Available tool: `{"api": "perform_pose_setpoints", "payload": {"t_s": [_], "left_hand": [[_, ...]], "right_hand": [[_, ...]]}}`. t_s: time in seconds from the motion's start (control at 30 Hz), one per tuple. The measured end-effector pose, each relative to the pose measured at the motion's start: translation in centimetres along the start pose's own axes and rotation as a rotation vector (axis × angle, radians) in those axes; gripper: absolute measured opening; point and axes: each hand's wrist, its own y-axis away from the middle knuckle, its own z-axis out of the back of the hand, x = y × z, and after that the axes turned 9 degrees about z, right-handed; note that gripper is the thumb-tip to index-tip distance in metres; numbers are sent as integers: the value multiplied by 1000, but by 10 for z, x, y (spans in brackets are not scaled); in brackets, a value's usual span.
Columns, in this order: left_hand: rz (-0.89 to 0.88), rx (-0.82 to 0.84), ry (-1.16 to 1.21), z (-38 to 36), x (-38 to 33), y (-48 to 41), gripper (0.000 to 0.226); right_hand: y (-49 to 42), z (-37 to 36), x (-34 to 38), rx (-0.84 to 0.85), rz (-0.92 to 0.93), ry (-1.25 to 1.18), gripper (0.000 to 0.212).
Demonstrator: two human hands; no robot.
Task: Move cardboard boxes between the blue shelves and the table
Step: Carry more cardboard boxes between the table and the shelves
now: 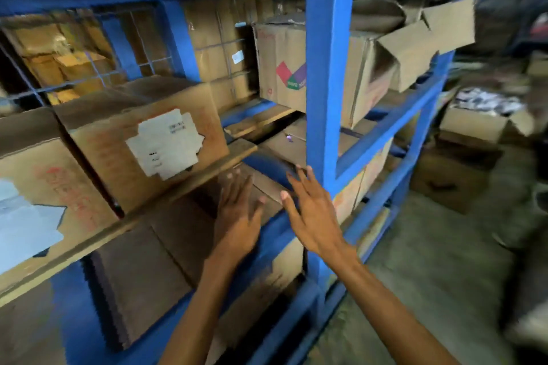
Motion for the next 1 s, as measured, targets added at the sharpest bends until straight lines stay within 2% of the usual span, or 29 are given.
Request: {"api": "perform_pose_setpoints", "payload": {"t_s": [0.17,0.33,0.53,0.77,1.0], "left_hand": [[-235,163,160,-29,-69,22,58],[-506,356,172,-78,-141,61,54],[-727,591,247,-143,-233,141,59],[-1033,815,304,-168,-315,298,63],[-1230,999,367,-102,-355,508,63]], "right_hand": [[79,61,-28,-103,-258,119,53],[170,123,-52,-149,-591,280,58],[299,203,-48,-262,-986,427,60],[472,260,25,-428,-1340,583,63],[652,279,157,-549,-1586,692,65]]}}
